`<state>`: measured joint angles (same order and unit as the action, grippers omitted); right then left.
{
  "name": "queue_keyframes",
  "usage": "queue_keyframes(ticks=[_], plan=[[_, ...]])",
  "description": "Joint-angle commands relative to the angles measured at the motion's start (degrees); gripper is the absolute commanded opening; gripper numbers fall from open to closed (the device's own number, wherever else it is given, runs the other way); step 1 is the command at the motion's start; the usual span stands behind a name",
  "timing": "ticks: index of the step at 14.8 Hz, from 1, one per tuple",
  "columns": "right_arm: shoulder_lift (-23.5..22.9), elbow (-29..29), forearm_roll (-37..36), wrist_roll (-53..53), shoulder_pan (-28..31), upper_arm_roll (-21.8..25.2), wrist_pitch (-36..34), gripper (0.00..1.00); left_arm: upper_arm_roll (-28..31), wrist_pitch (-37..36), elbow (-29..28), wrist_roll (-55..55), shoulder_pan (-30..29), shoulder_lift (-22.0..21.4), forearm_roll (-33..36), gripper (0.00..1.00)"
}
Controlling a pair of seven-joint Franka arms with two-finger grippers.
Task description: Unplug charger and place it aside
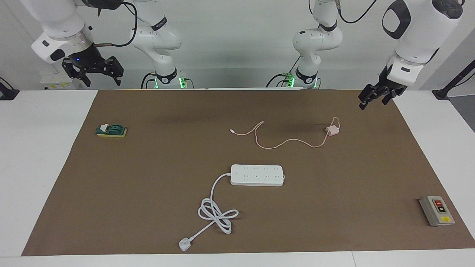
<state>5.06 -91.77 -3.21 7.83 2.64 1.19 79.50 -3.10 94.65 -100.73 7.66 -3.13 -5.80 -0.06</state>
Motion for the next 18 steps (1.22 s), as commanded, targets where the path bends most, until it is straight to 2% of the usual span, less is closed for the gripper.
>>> queue_keyframes(ticks=[1, 6, 10, 18], plan=[[0.48, 0.27, 1.28, -1.58, 1.4, -1.1, -0.66, 1.0, 0.46, -5.16, 6.5, 0.07, 1.2, 3.68, 1.73, 1.0], [0.39, 0.36, 1.01, -2.82, 0.61, -1.1, -0.4, 1.0, 0.38, -4.74, 6.51, -6.59, 1.2, 3.69, 1.3, 1.0], [0.3, 0.45, 1.1, -2.73, 0.52, -1.1, -0.22, 1.0, 0.38, -5.17, 4.85, -7.4, 1.11, 2.02, 1.03, 1.0], [0.3, 0.45, 1.19, -2.73, 1.14, -1.01, -0.31, 1.0, 0.11, -5.71, 6.25, -7.22, 1.73, 2.72, -1.34, 1.0]])
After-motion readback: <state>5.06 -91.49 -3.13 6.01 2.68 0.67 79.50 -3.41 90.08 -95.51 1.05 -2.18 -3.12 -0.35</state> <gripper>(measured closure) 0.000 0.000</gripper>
